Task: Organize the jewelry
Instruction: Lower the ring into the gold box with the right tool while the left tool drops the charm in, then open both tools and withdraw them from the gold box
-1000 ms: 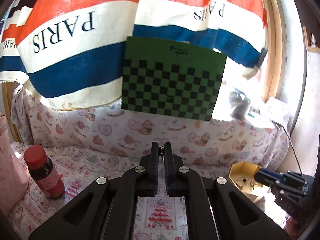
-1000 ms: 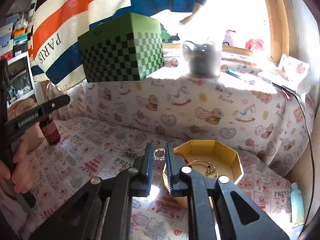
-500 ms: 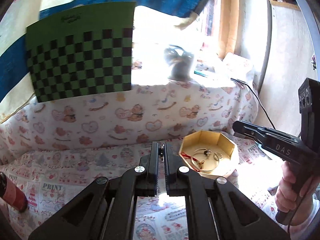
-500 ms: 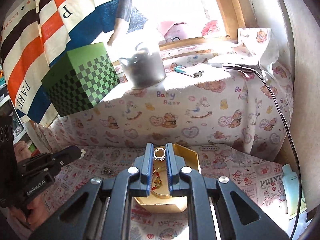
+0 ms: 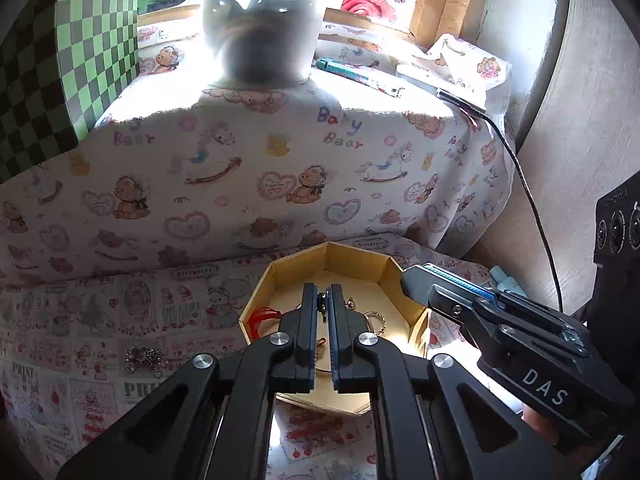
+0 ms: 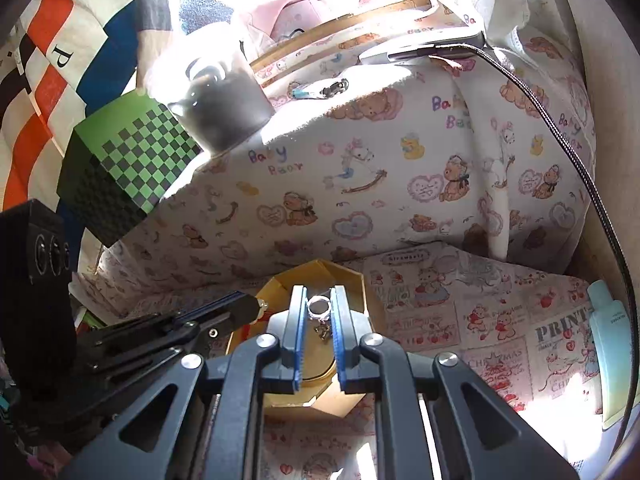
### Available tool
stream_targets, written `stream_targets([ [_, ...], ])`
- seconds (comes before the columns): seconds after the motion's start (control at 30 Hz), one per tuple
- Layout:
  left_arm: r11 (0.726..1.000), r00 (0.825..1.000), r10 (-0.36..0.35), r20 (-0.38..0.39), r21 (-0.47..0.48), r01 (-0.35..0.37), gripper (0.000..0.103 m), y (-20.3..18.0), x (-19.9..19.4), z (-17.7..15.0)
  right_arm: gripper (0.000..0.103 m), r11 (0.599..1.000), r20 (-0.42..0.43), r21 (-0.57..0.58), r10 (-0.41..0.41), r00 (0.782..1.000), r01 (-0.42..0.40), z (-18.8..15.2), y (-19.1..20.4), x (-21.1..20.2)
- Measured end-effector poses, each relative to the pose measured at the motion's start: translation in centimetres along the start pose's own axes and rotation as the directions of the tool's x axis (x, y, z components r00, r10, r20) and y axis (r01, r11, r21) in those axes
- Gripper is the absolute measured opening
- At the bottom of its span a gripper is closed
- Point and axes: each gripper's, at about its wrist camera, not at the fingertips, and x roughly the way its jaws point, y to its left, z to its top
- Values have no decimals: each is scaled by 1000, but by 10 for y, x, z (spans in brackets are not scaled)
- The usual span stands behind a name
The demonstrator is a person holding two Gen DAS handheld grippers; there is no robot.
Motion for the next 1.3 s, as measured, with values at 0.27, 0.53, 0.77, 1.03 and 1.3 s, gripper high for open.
stream_targets([
  [0.27, 1000, 1000, -1, -6, -9, 1, 4, 5, 13, -4, 11, 1000, 3, 4, -7, 1000, 7, 1, -3, 3],
  [0.53, 996, 996, -88, -12, -5, 88, 4, 6, 16, -9, 11, 999, 3, -6, -31, 1000, 31, 1, -3, 8],
  [0.77, 999, 997, -48, 60, 8, 48, 20, 23, -25, -18, 11, 999, 19, -27, -27, 999, 28, 3, 5, 7],
  [1.03, 992, 958, 116, 262, 25, -127, 45, 53, -101, -32, 28, 996, 50, -80, -45, 998, 48, -4, 22, -2],
  [1.3, 982, 925, 162, 343, 33, -184, 73, 71, -138, -54, 60, 983, 179, -137, -99, 979, 125, -10, 42, -22],
])
